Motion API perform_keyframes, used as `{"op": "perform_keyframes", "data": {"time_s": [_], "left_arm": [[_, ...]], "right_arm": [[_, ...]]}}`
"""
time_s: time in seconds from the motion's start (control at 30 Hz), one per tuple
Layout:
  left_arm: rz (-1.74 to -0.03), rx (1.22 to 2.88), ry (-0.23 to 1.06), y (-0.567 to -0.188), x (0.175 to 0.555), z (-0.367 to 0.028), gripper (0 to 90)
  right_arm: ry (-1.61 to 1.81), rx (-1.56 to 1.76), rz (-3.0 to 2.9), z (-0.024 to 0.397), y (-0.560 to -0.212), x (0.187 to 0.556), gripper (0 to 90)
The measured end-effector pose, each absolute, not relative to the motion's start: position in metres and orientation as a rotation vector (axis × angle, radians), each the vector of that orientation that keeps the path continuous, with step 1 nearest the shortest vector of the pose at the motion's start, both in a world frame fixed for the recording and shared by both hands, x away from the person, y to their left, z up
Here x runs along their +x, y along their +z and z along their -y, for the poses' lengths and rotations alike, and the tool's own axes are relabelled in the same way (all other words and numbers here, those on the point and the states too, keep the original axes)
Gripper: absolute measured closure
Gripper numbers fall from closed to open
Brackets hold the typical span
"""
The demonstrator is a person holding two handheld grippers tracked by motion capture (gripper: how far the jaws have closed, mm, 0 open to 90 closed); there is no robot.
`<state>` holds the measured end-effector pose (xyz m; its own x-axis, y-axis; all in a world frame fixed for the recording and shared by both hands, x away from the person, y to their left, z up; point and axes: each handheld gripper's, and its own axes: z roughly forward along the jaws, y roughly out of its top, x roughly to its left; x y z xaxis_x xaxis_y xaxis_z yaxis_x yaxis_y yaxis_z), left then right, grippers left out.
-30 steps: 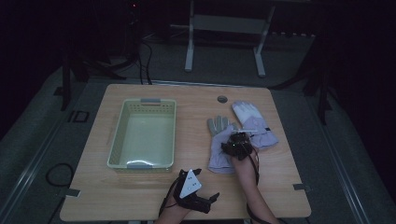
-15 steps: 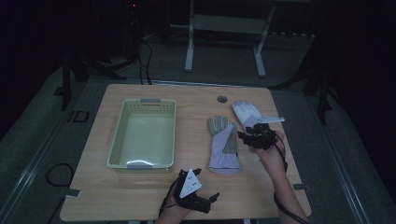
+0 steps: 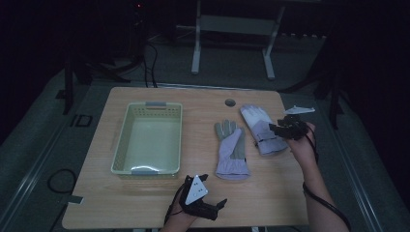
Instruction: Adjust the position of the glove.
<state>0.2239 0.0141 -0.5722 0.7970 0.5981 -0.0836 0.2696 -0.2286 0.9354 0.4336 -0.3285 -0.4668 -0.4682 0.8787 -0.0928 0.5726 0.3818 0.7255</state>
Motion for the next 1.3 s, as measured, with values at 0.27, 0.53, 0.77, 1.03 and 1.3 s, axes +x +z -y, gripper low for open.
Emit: {"op": "perform_keyframes", "data": {"time_s": [0.27, 0.53, 0.77, 1.03, 1.3], "left_arm": [[-0.665, 1.819, 0.357, -0.572, 0.224, -0.014, 0.0], [-0.665, 1.818, 0.362, -0.572, 0.223, -0.014, 0.0], [-0.663, 1.818, 0.362, -0.572, 0.223, -0.014, 0.0], [-0.660, 1.819, 0.362, -0.572, 0.223, -0.014, 0.0], [-0.656, 1.825, 0.398, -0.572, 0.220, -0.011, 0.0]], "right_arm": [[0.889, 1.292, -2.230, 0.329, -0.484, 0.464, 48.7], [0.874, 1.349, -2.250, 0.324, -0.508, 0.488, 53.6], [0.854, 1.443, -2.304, 0.324, -0.534, 0.496, 63.1], [0.885, 1.603, -2.204, 0.323, -0.520, 0.482, 79.0], [0.951, 1.633, -2.064, 0.344, -0.465, 0.440, 79.7]]}}
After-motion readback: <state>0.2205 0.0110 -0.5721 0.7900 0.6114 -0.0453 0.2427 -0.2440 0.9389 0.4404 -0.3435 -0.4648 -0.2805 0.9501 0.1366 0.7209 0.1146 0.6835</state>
